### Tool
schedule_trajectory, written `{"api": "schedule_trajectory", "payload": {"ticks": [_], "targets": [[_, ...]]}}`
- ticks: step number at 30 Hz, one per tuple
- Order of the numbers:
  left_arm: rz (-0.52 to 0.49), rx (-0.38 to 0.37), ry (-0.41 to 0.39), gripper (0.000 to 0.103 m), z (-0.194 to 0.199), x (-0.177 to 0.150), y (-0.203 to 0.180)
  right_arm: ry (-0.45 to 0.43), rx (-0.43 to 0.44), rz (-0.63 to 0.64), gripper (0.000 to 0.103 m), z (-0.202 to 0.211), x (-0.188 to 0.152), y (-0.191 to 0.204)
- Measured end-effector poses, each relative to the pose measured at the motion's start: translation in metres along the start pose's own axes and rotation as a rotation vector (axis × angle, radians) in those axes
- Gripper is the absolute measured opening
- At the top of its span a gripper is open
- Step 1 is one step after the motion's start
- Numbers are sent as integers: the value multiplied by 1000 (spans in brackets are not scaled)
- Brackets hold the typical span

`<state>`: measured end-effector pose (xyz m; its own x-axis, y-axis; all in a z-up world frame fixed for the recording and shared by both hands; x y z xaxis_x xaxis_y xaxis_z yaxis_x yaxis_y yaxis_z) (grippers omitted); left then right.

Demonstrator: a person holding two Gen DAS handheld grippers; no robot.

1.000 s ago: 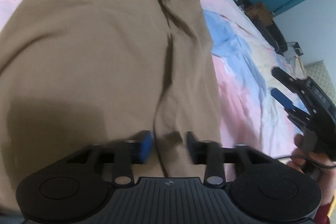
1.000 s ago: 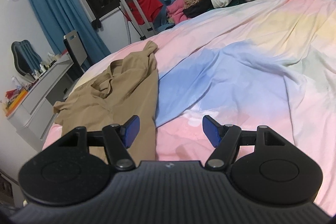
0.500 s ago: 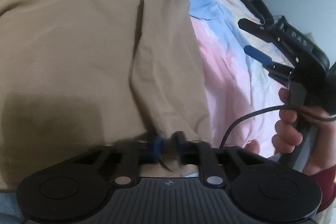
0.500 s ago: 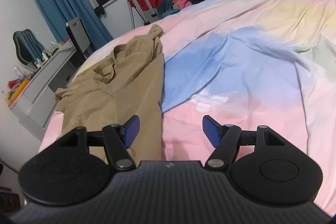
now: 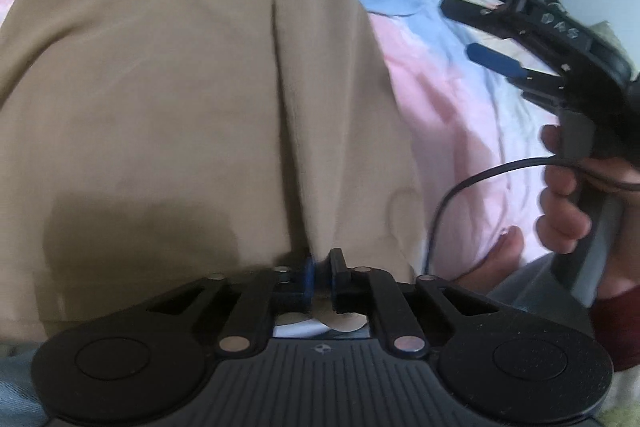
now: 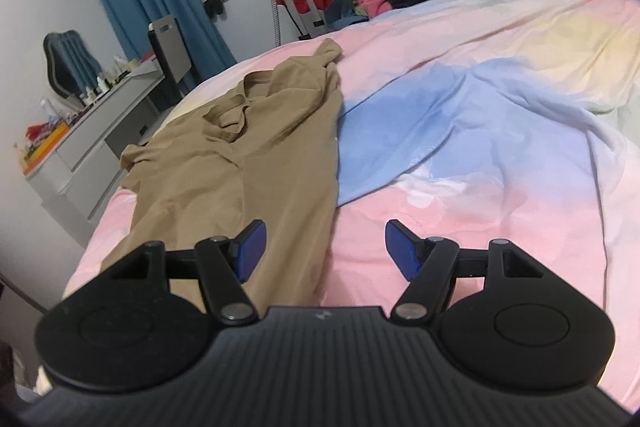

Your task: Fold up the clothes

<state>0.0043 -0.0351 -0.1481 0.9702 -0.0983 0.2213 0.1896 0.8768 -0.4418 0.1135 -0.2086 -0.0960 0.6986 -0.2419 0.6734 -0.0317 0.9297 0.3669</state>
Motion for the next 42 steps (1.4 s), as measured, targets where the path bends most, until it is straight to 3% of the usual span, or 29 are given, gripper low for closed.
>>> {"api": "schedule_trajectory", "payload": {"ticks": [1,3,6,12,14,22,26,28,30,31,37,40,42], "targets": [[-3,-4,2,20,3,1,-1,-2,-3,7,69,1,0,1],[4,-7,-10,40,10,7,0,-5,-11,22,69,2,-1,4],[14,-11,-29,52,22,16,2,-27,-17,24,69,5,2,5],[5,67,-247,69,48,95,17,-79,-37,26,69,11,8,4],[32,78,-280,69,42,127,25,-87,-40,25,69,10,9,4],[141,125,-411,69,20,255,55,-94,-37,6,69,0,8,4],[191,182,-455,64,2,288,73,-86,-40,2,69,-13,7,5],[195,184,-462,49,-7,300,76,-75,-30,-6,69,-22,7,7],[175,218,-468,7,-8,306,78,-80,-31,13,69,-29,9,11],[147,255,-483,3,-8,310,78,-86,-36,25,69,-32,11,13],[44,425,-492,3,-22,320,85,-87,-35,31,69,-46,15,14],[-3,442,-521,6,-23,317,81,-75,-38,25,69,-52,13,12],[-22,437,-529,18,-18,311,76,-77,-39,23,69,-52,13,11]]}}
Point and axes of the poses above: each gripper's, at about its wrist camera, not at the fingertips, and z roughly against the way its jaws point, y to its left, x to its top, the point moved 9 cm from there along -z, roughly the way its jaws point, and after that the axes turned 6 degrees about y, right-handed, at the moved point
